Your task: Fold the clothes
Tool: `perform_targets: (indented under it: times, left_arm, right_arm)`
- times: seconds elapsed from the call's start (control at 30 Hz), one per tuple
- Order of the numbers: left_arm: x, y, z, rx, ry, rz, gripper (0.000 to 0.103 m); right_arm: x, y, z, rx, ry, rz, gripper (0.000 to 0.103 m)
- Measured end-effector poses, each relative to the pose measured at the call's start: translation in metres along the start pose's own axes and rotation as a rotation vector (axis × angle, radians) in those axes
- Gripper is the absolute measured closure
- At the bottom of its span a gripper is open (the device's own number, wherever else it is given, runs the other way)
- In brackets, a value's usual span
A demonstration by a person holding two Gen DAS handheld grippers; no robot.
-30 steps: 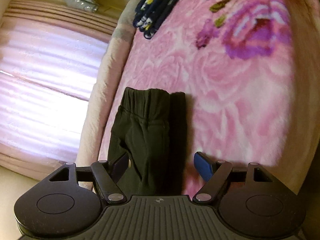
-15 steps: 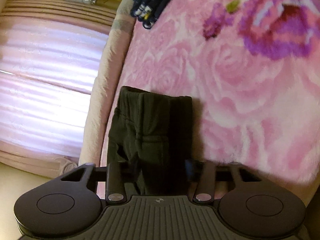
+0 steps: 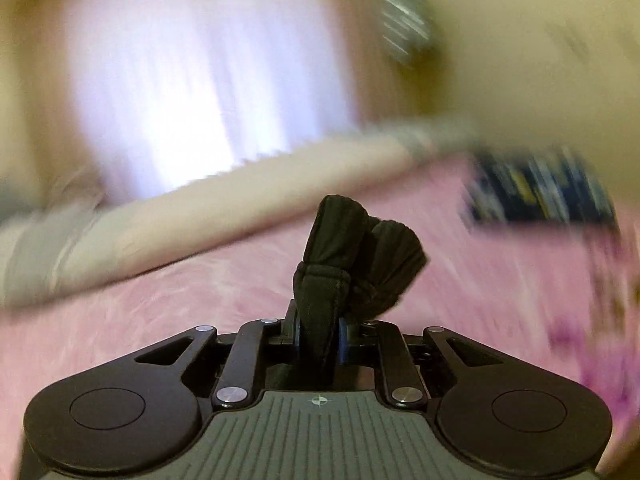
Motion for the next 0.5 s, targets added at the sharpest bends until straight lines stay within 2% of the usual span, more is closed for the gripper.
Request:
perform_targets:
  times: [0.07, 0.2, 0.33, 0.4, 0.43, 0.5]
  left_arm:
    - [-0.001, -0.01, -0.003, 0.001, 0.003, -0.017, 0.085]
    - [-0.001, -0.028, -0.009, 0.0, 0.008, -0.055, 0.085]
    - [-0.002, -0.046, -0.015, -0.001, 0.007, -0.087, 0.085]
    - [-0.001, -0.055, -0.017, 0.004, 0.003, -0.105, 0.085]
    - [-0.001, -0.059, -0.019, 0.007, 0.002, -0.113, 0.085]
    - [-0.001, -0.067, -0.022, 0.01, 0.001, -0.123, 0.085]
  right_arm:
    - [-0.014, -0.054, -0.014, 0.072, 0.049, -0.21, 0.087]
    - [-0.074, -0.139, -0.034, 0.223, 0.088, -0.554, 0.087]
    - [-0.167, -0.195, -0.038, 0.354, 0.006, -0.911, 0.087]
    - [-0.22, -0.211, -0.032, 0.378, -0.084, -1.08, 0.087]
    - [-0.241, -0.213, -0.026, 0.361, -0.115, -1.129, 0.087]
    - [-0.254, -0.21, -0.021, 0.346, -0.079, -1.117, 0.086]
Point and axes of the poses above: each gripper's, at about its wrist camera, not at the fingertips, and z roughly the way its jaws point, y to its right, x to its top, the point moved 1 cm from there along z, roughly the way its jaws point, and after that the axes turned 12 degrees about z, right-handed, at the moved point
